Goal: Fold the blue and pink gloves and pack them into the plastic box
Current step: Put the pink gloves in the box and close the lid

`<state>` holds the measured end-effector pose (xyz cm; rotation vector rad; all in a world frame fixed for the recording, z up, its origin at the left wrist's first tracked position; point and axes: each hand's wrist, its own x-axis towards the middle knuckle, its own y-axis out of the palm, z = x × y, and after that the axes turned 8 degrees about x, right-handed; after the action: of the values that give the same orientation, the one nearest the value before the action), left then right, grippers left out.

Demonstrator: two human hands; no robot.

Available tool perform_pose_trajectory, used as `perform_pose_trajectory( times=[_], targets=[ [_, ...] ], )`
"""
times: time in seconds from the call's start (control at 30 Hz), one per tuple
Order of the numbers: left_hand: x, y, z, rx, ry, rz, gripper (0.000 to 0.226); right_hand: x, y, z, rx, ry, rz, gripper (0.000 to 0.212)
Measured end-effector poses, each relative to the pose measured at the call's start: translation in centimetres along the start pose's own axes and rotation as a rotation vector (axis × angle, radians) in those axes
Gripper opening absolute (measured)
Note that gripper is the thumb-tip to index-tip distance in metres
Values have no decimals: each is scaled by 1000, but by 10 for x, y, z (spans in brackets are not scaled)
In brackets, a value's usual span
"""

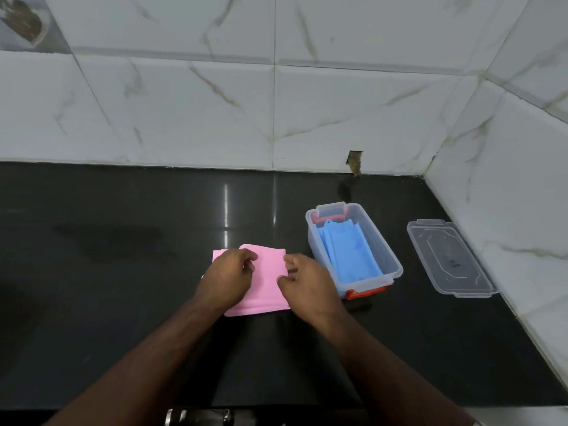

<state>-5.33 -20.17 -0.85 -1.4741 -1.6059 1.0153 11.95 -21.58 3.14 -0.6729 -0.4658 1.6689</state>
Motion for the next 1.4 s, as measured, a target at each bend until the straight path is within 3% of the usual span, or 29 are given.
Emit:
perform_pose_trajectory(
  times=[0.1, 0.33, 0.47, 0.6, 0.73, 0.9, 0.97, 1.03, 1.17, 1.23, 1.4],
  targets=[
    [-7, 0, 21, 22, -51, 37, 33, 16, 11, -8, -2, 197, 28, 58],
    [-24, 1, 34, -87, -21, 58, 34, 43, 22, -5, 471, 479, -31, 73],
    [-31, -3, 37, -170, -18, 23, 30, 46, 19, 4, 821, 600, 57, 38],
    [-38, -8, 43, -234, -9, 43, 28, 38, 25, 9, 874, 530, 138, 19],
    [-37, -18, 45, -338, -46, 13, 24, 37, 28, 15, 844, 425, 75, 22],
    [-29, -39, 36, -645, -216, -199, 7, 33, 9, 36, 1060, 275, -54, 27],
    [-29, -50, 28, -817, -276, -198, 19, 31, -1, 44, 1179, 244, -111, 26],
    [-31, -60, 18, -949, -335, -12, 37, 30, -9, 50, 1262, 237, -162, 26],
    [-37, -65, 3, -1116, -411, 615, 75, 24, -11, 58, 1354, 206, -236, 26],
    [-37, -58, -8, -1294, -413, 707, 78, 19, -8, 60, 1409, 194, -240, 21],
    [-29, -55, -37, -1764, -517, 324, 50, 8, -3, 54, 1522, 218, -177, 29]
  ],
)
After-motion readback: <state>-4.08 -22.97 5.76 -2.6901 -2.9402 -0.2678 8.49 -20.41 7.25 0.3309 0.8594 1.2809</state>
